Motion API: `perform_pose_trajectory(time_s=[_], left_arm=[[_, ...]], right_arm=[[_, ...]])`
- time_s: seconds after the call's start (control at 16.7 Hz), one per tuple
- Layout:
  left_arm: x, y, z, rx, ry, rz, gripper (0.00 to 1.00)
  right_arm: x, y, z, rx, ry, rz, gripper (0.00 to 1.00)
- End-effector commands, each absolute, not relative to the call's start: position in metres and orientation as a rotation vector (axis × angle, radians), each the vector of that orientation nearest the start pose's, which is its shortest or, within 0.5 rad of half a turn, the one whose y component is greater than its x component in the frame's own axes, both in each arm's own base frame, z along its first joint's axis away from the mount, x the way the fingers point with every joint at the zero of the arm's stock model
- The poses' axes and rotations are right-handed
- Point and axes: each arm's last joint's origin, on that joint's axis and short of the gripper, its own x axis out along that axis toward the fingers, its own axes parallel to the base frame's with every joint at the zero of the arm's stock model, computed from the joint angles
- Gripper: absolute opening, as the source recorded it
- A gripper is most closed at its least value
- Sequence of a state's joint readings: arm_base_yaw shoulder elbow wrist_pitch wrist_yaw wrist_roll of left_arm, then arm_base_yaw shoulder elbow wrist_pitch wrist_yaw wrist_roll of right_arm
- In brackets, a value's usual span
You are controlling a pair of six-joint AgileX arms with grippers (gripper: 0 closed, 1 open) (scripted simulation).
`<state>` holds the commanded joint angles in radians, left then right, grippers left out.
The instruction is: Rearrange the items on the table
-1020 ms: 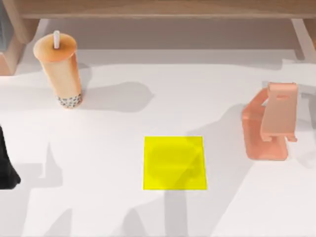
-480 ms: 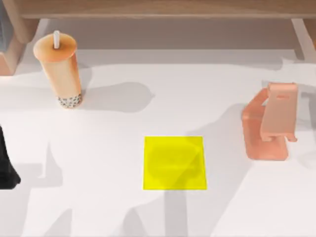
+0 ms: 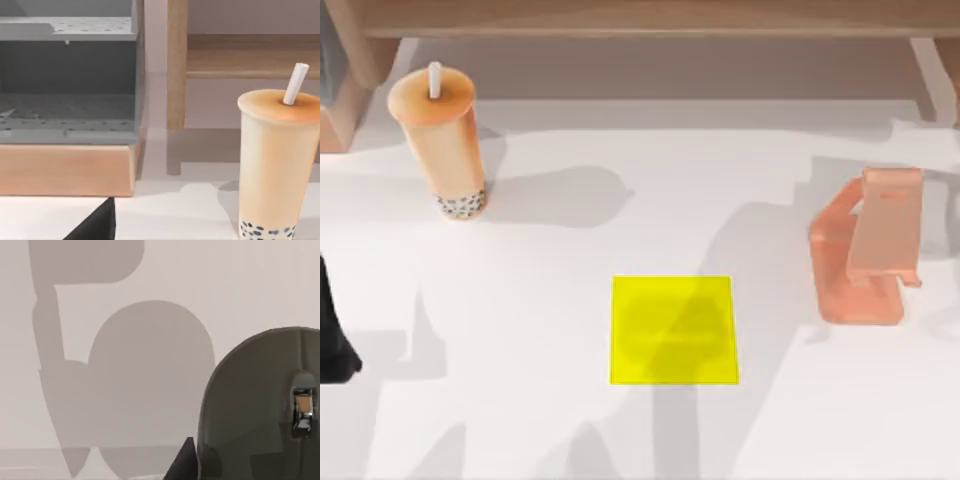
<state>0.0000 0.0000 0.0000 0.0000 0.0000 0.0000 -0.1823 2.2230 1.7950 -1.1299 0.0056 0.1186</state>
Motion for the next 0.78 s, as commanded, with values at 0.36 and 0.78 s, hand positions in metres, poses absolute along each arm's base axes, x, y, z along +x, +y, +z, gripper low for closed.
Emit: perform_pose_trajectory(time_s=[0.36,0.78], left_arm=[[0.106,-0.001,0.16,0.0,0.0,0.0,1.0],[0.106,-0.001,0.16,0.0,0.0,0.0,1.0]], right_arm=[[0.426,-0.074,0.201,0.227,1.548,-0.231,0.0],[0.425,-0.072,0.212,0.227,1.544,-0.229,0.0]])
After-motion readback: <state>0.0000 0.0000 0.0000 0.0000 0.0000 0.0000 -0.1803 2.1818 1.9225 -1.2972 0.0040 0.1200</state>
